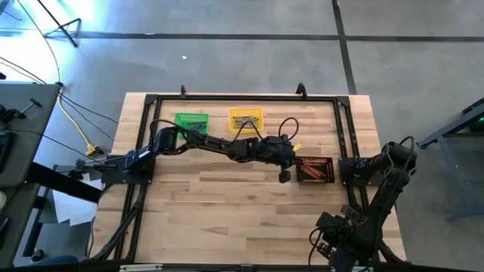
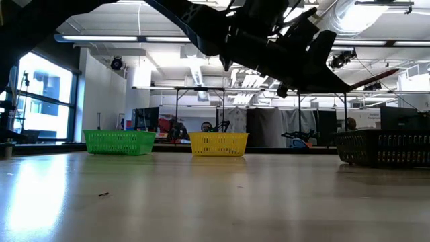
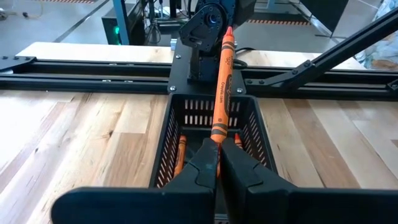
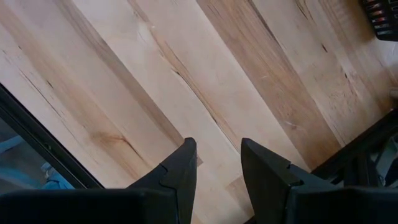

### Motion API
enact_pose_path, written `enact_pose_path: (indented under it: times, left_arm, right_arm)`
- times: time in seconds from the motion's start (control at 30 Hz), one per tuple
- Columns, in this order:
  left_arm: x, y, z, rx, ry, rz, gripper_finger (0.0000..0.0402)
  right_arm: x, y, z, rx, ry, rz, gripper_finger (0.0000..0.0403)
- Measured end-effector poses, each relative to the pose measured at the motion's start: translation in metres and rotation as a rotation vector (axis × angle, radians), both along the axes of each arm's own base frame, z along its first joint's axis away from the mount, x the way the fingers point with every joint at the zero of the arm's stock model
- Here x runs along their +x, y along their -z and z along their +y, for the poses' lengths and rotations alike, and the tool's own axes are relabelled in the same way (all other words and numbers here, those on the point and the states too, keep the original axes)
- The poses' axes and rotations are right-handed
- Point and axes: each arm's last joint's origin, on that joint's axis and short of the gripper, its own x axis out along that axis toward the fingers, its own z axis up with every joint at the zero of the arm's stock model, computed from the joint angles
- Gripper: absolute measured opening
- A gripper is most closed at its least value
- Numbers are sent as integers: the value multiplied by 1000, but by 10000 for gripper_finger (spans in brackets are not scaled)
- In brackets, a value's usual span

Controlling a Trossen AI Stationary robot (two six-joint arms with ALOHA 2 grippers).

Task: Sort crayons
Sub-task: Put the orange crayon into the black bin, then return to Home Position

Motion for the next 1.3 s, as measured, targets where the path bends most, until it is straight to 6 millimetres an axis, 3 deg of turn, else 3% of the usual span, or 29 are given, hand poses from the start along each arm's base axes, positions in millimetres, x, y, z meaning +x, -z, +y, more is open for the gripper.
enact_pose_path:
  times: [0.27,0.77,1.13,1.3]
  left_arm:
    - [0,1,-1,23,10,-2,10]
    - [0,0,-1,44,10,-5,72]
    - [0,1,-1,43,10,-4,74]
    - [-2,1,-2,-45,-10,40,74]
  right_arm:
    - [0,0,0,0,0,0,118]
    - [0,0,0,1,0,0,118]
    - [0,0,0,0,1,0,118]
    - [0,0,0,-3,24,-15,118]
